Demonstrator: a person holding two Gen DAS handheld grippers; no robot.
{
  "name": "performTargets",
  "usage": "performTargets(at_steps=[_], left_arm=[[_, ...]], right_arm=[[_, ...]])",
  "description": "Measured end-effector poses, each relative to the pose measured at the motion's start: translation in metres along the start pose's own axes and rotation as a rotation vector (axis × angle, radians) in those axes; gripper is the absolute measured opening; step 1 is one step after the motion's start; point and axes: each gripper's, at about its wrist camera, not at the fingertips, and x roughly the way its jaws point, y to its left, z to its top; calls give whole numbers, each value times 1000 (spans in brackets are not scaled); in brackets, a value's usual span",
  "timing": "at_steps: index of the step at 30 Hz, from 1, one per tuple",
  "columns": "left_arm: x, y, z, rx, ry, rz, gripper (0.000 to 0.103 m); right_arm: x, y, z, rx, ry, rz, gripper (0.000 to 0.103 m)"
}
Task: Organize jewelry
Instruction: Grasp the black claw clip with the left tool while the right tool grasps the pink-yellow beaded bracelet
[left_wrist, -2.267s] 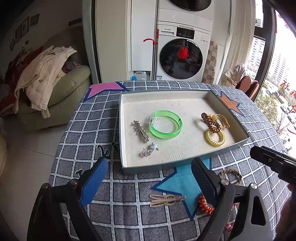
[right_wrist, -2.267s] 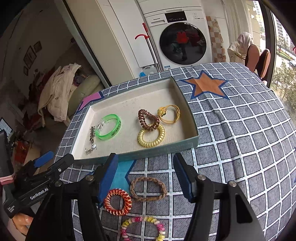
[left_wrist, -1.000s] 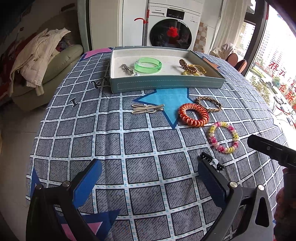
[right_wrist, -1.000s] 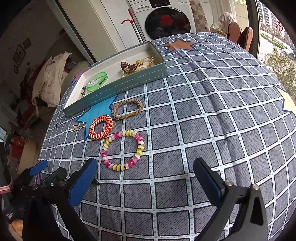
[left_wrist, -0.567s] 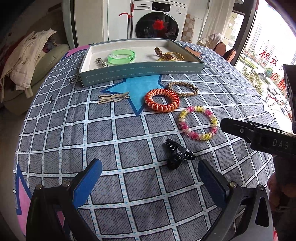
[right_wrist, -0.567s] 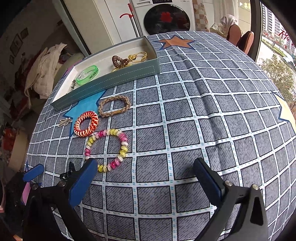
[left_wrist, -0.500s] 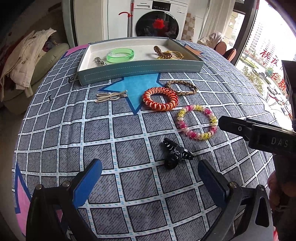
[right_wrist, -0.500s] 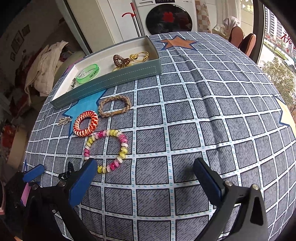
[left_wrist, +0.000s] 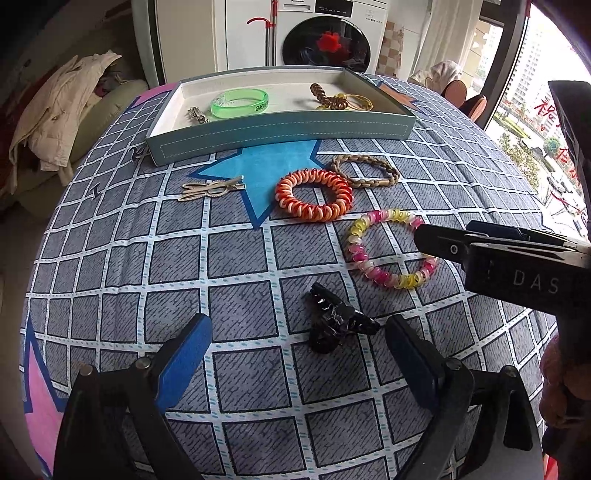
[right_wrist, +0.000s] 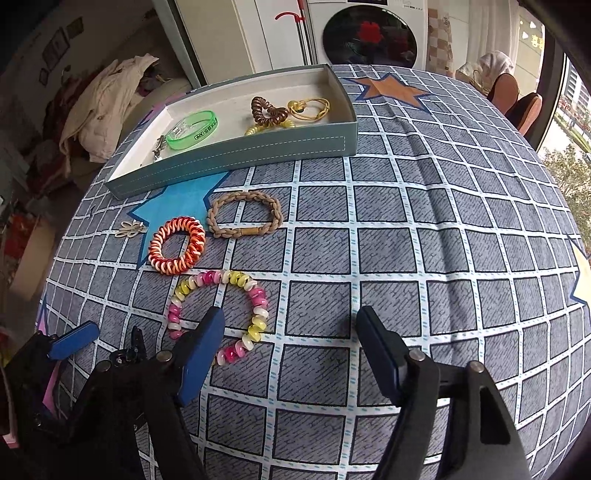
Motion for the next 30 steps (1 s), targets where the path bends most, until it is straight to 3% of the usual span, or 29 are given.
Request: performTargets(at_steps=[5,7,11,14,16,18,20,23,30], left_arm=[[0,-5,0,20,-12,24,99],[-1,-7,-1,40,-23,41,89],[-3,-7,-2,57,-33,34,83],[-4,-8,-2,72,-36,25,76],[-6,-8,-2,86,-41,17,63],[-6,-8,-2,96,-43,10,56],[-7,-7,-2,98,-44,-2,56],[-9,-2,-3,89,-48,-28,56],[-12,10,-4,62,-46,-67,56]], right_arm=[[3,9,1,-54,1,-19,72],[4,14,0,-87,1,-43,69],[6,23,-4,-162,0,-106,63],[5,24,-4,-164,0,-102,60],[4,25,-4,-170,0,-96,56],[3,28,-5,-181,-2,-87,46],[2,32,-7,-189,-5,-80,26],[2,36,-9,-193,-13,-76,12],[-4,31,-12,-159,-39,-74,10]])
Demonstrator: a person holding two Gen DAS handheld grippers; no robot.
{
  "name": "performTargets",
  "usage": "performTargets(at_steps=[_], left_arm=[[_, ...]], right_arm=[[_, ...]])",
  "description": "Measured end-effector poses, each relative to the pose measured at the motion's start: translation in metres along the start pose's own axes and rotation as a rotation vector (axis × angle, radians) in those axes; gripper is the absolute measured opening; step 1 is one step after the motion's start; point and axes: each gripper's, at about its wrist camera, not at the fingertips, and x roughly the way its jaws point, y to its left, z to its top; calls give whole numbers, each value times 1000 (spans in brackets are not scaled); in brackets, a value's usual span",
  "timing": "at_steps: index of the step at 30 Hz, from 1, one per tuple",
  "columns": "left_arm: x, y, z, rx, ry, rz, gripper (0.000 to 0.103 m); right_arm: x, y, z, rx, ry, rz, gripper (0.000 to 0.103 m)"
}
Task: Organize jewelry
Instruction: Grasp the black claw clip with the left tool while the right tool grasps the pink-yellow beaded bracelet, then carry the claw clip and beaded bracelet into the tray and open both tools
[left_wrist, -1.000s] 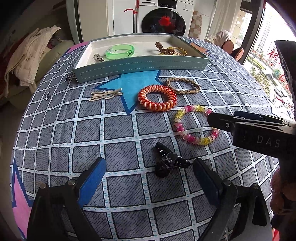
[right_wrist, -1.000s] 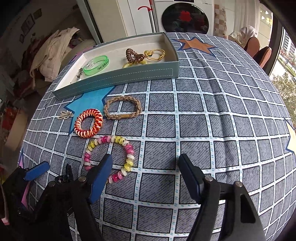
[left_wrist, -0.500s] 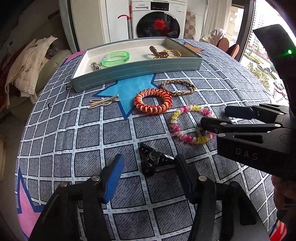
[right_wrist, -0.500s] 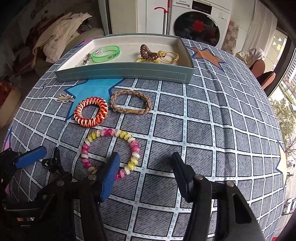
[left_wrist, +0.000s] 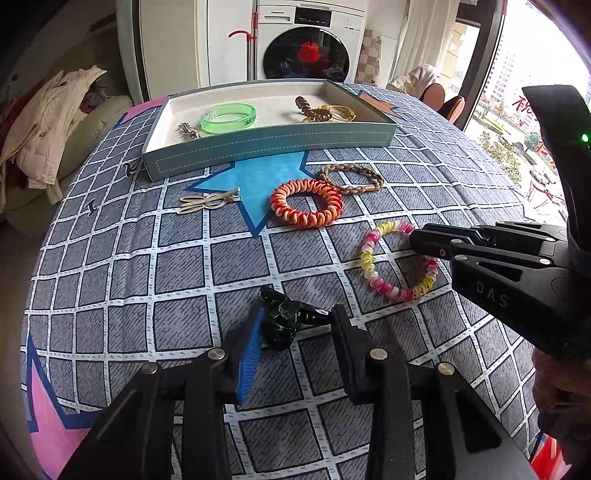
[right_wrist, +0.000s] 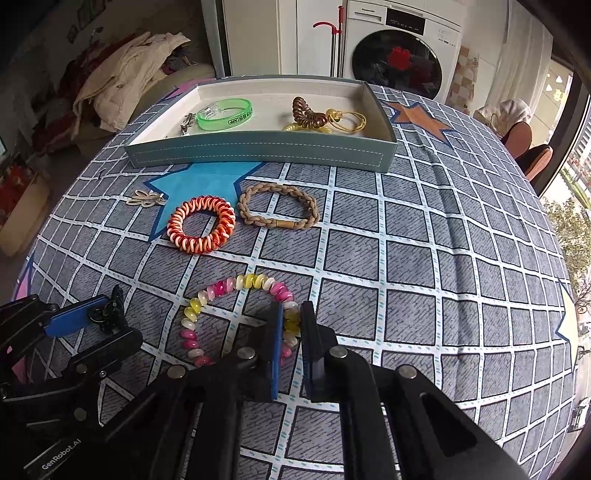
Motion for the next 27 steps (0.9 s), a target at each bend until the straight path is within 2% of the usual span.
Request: performTargets(at_steps=[17,27], left_arm=[[-27,20,21,-19,-69,-14,56],[-40,41,69,-12,-142,-5,56]], right_arm=[[-24,-18,3,65,-45,43,10],[-45,-23,43,79,-108,81,10]])
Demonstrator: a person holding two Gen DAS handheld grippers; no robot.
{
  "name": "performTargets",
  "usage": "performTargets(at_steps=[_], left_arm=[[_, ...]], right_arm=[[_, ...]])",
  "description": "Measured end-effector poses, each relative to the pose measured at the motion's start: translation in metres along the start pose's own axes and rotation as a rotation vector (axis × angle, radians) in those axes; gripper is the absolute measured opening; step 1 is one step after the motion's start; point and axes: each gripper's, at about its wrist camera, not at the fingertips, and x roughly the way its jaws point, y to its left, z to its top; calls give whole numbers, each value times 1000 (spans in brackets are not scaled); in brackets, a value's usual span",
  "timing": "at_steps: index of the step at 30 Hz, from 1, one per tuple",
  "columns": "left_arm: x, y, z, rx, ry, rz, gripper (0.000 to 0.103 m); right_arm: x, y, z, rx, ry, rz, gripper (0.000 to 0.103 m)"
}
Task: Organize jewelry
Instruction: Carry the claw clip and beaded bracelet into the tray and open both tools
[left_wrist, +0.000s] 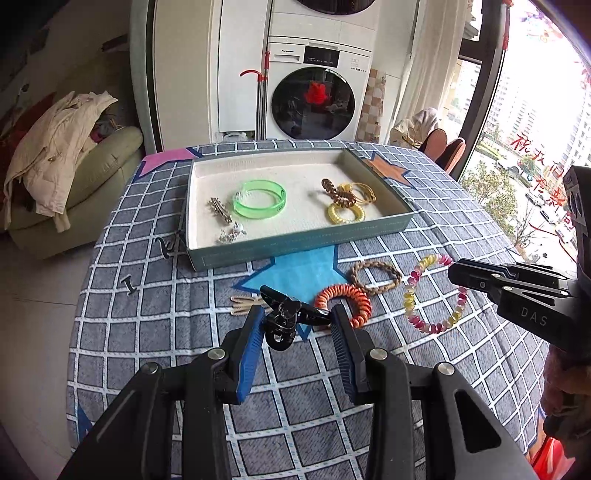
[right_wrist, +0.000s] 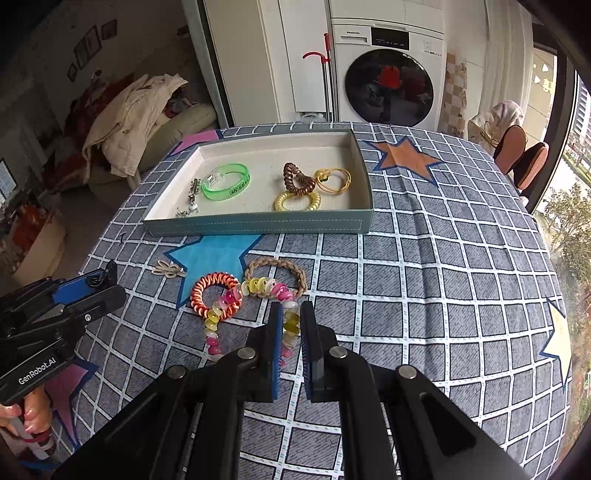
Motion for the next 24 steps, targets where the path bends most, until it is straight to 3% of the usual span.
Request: performTargets(at_steps=[11,19,24], left_arm=[[19,21,80,-22,-48,3,56],[69,28,117,-15,-22,48,56],[106,28,128,-11,12,60,56]], right_arm=[[19,-8,76,21,-49,8,10],[59,-24,122,70,-36,-7,10],[88,-34,132,101,-16,-26,10]])
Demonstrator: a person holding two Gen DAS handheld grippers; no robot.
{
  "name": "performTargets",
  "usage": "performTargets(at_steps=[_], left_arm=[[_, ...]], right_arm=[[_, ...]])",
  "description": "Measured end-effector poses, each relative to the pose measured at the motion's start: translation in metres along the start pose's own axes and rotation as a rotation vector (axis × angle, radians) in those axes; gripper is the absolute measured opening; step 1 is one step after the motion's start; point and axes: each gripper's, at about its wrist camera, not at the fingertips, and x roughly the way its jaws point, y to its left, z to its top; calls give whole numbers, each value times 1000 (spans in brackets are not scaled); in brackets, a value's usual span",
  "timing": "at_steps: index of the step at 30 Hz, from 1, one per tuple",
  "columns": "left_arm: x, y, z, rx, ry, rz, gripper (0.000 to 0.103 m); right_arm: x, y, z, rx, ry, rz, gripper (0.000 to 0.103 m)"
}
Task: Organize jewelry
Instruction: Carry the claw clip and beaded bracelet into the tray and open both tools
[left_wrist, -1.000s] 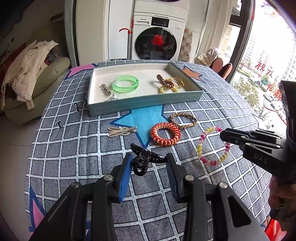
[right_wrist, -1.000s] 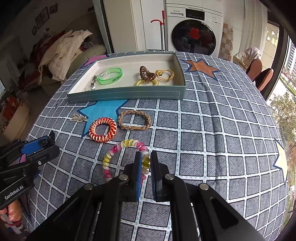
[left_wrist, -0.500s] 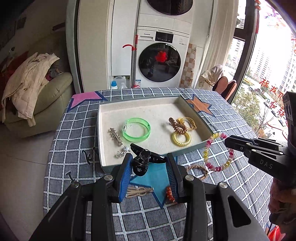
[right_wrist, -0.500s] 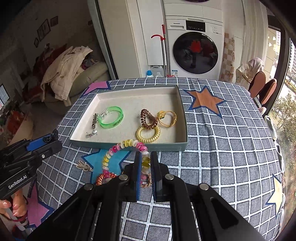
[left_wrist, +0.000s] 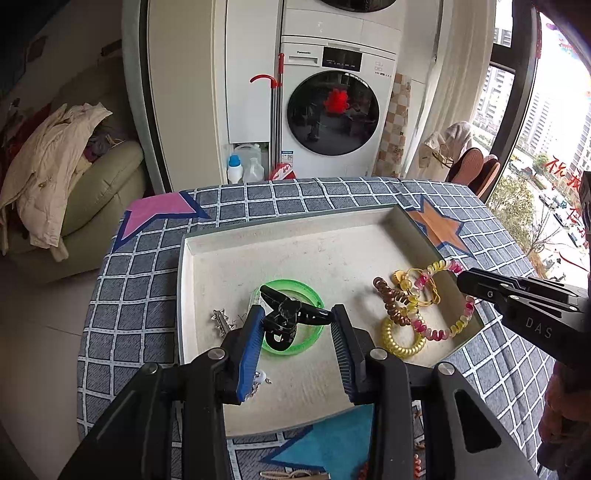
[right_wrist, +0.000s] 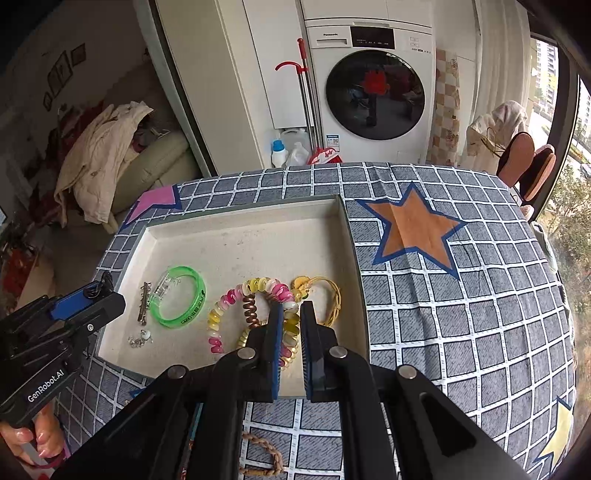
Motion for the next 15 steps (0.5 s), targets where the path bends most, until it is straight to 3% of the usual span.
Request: performTargets(at_steps=[7,15], left_arm=[[40,-8,-9,32,55,24,56],[57,-15,-19,73,84,55,56]], right_arm=[[33,-15,-5,69,33,-3,10],[47,-17,-16,68,55,-16,10]])
